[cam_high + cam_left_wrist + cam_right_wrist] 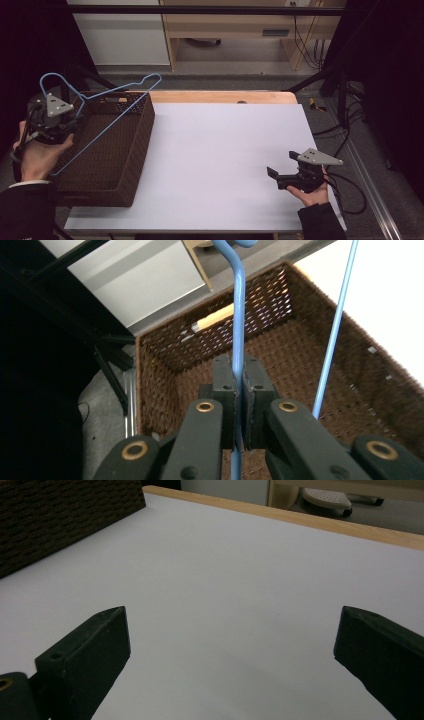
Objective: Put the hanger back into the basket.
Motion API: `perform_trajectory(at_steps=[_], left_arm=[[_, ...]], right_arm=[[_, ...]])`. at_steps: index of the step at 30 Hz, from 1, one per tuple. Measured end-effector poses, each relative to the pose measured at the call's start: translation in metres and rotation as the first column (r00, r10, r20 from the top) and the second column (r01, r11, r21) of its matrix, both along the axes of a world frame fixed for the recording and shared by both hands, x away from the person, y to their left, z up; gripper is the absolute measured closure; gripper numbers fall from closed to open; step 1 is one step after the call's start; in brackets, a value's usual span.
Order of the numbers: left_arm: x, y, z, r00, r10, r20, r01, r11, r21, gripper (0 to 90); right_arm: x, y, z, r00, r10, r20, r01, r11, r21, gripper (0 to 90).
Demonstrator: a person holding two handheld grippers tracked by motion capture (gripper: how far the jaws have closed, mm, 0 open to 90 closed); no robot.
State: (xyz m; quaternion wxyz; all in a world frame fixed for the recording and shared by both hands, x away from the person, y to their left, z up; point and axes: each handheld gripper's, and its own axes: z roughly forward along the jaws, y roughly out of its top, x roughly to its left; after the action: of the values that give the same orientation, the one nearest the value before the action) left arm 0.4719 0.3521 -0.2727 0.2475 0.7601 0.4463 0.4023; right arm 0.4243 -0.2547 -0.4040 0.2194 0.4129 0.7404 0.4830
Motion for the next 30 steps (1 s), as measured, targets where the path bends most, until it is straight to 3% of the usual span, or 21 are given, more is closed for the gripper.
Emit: perform_trajectory(at_steps=[9,20,30], left_arm=[[0.003,0.020,-0.020,0.9979,0.053,-0.038,-0.052,0.9981,0.034,86.7],[0.008,0.030,-0.041,0.9932,0.098,-0.063,-0.095,0.9944,0.046,86.7],[0.015,0.033,-0.070,0.9830,0.136,-0.124,-0.128,0.9892,0.071,86.7]], right_arm=[[0.000,0.000,0.000,1.0000,0.002,0.000,-0.002,1.000,-0.007,2.2],[0.000,0.001,-0.001,1.0000,0.001,-0.002,-0.001,1.000,-0.001,2.2],[0.000,0.001,-0.001,1.0000,0.001,-0.002,-0.001,1.000,-0.005,2.2]])
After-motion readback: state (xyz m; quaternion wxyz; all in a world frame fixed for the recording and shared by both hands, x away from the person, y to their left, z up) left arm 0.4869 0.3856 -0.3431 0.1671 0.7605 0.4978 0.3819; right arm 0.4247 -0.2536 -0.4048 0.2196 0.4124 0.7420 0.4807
